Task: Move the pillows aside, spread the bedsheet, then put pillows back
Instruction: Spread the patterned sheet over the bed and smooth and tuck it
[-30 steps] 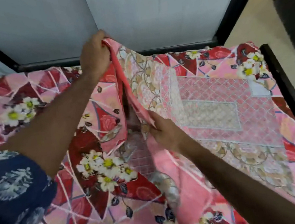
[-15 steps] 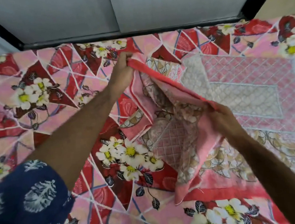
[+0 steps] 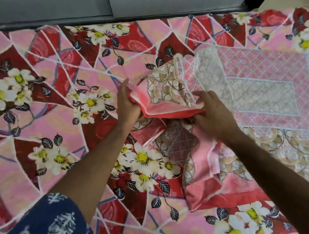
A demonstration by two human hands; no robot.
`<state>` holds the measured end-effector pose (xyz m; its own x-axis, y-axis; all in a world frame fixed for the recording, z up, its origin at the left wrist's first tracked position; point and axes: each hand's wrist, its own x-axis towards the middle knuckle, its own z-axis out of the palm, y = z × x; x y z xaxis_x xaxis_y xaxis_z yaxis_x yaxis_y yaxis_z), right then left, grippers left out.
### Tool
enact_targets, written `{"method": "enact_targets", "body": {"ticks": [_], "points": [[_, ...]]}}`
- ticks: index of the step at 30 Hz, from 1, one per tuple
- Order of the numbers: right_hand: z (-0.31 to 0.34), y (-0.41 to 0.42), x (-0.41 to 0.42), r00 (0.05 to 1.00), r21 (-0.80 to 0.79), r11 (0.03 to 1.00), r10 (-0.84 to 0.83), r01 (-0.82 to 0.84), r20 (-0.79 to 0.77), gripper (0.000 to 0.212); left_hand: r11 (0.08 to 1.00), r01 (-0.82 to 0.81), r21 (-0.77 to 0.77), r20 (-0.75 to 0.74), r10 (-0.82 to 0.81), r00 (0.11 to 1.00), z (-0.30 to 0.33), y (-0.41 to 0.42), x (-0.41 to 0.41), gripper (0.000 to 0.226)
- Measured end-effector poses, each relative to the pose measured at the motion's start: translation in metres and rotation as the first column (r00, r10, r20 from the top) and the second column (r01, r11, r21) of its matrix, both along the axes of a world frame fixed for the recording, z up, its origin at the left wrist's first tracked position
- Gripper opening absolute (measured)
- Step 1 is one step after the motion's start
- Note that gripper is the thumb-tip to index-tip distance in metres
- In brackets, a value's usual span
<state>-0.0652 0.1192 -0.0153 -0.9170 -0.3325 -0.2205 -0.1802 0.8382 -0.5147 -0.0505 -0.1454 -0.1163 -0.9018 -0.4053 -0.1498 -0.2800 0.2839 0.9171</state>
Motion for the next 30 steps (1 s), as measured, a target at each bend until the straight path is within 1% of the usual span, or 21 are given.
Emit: {"method": "enact_targets", "body": {"ticks": [1,2,3,5,7,8,9,10,11,13,14,15,17,19,20,21,22,25,27,29,30], "points": [[0.001,-0.011,0.001,0.997,0.048,0.997,0.066,-0.064,-0.034,0.058,1.0,-0.008,0.026,-0.023,0.009,1.0,0.01,0.003,-0.007,0.057],[0.003,-0.022,0.002,0.992,0.094,0.989,0.121,-0.117,-0.039,0.058,0.999,0.018,0.04,-0.027,-0.017,0.999,0.019,0.004,-0.012,0.052],[0.006,-0.032,0.002,0.986,0.127,0.978,0.165,-0.163,-0.008,0.057,0.998,0.059,0.037,-0.016,-0.059,0.998,0.028,0.006,-0.018,0.047],[0.012,-0.046,0.001,0.963,0.126,0.96,0.23,-0.249,0.142,0.047,0.988,0.146,0.047,0.0,-0.146,0.989,0.045,0.008,-0.026,0.033],[0.018,-0.052,0.002,0.892,-0.016,0.954,0.284,-0.298,0.351,0.037,0.985,0.174,-0.018,-0.037,-0.175,0.984,0.06,0.008,-0.03,0.025],[0.024,-0.052,0.003,0.847,-0.099,0.952,0.303,-0.289,0.436,0.034,0.99,0.136,-0.03,-0.072,-0.137,0.988,0.068,0.006,-0.031,0.025],[0.032,-0.051,0.003,0.813,-0.173,0.95,0.312,-0.26,0.491,0.031,0.996,0.084,-0.041,-0.1,-0.088,0.991,0.08,0.003,-0.033,0.026],[0.042,-0.048,0.002,0.799,-0.229,0.949,0.308,-0.218,0.516,0.028,0.999,0.034,-0.036,-0.114,-0.038,0.993,0.093,-0.001,-0.035,0.026],[0.053,-0.044,0.0,0.808,-0.269,0.949,0.287,-0.165,0.515,0.026,0.999,0.016,-0.05,-0.117,-0.022,0.993,0.105,-0.004,-0.039,0.025],[0.082,-0.032,-0.006,0.853,-0.304,0.951,0.197,-0.047,0.483,0.026,0.996,0.076,-0.042,-0.15,-0.081,0.985,0.143,-0.011,-0.045,0.024],[0.099,-0.025,-0.009,0.881,-0.299,0.954,0.155,-0.016,0.447,0.021,0.99,0.111,-0.082,-0.186,-0.125,0.975,0.163,-0.014,-0.05,0.023],[0.115,-0.019,-0.011,0.899,-0.278,0.96,0.135,-0.015,0.417,0.015,0.98,0.145,-0.137,-0.23,-0.174,0.958,0.184,-0.015,-0.055,0.017],[0.145,-0.01,-0.011,0.893,-0.221,0.972,0.163,-0.074,0.419,0.009,0.958,0.2,-0.204,-0.274,-0.252,0.928,0.225,-0.011,-0.061,0.007],[0.175,-0.007,-0.006,0.865,-0.146,0.976,0.212,-0.162,0.455,0.015,0.944,0.252,-0.212,-0.284,-0.306,0.909,0.267,0.0,-0.061,0.015],[0.19,-0.006,-0.002,0.858,-0.13,0.975,0.222,-0.182,0.464,0.022,0.936,0.288,-0.201,-0.274,-0.337,0.901,0.285,0.007,-0.06,0.019],[0.202,-0.008,0.002,0.855,-0.152,0.971,0.234,-0.183,0.463,0.029,0.926,0.32,-0.2,-0.258,-0.365,0.895,0.299,0.014,-0.058,0.02],[0.217,-0.009,0.007,0.868,-0.197,0.967,0.232,-0.159,0.439,0.031,0.908,0.355,-0.221,-0.254,-0.405,0.879,0.315,0.02,-0.055,0.02],[0.258,-0.014,0.015,0.953,-0.323,0.945,0.134,-0.041,0.271,0.031,0.827,0.441,-0.348,-0.266,-0.538,0.8,0.358,0.028,-0.045,0.018],[0.277,-0.017,0.014,0.983,-0.389,0.921,0.05,0.022,0.175,0.034,0.756,0.473,-0.452,-0.272,-0.622,0.734,0.378,0.027,-0.04,0.024],[0.293,-0.021,0.012,0.999,-0.415,0.909,-0.011,0.032,0.053,0.048,0.714,0.498,-0.492,-0.292,-0.675,0.678,0.396,0.023,-0.03,0.028],[0.301,-0.022,0.01,1.0,-0.389,0.921,-0.017,0.005,-0.026,0.059,0.701,0.517,-0.491,-0.299,-0.693,0.656,0.405,0.021,-0.024,0.029]]}}
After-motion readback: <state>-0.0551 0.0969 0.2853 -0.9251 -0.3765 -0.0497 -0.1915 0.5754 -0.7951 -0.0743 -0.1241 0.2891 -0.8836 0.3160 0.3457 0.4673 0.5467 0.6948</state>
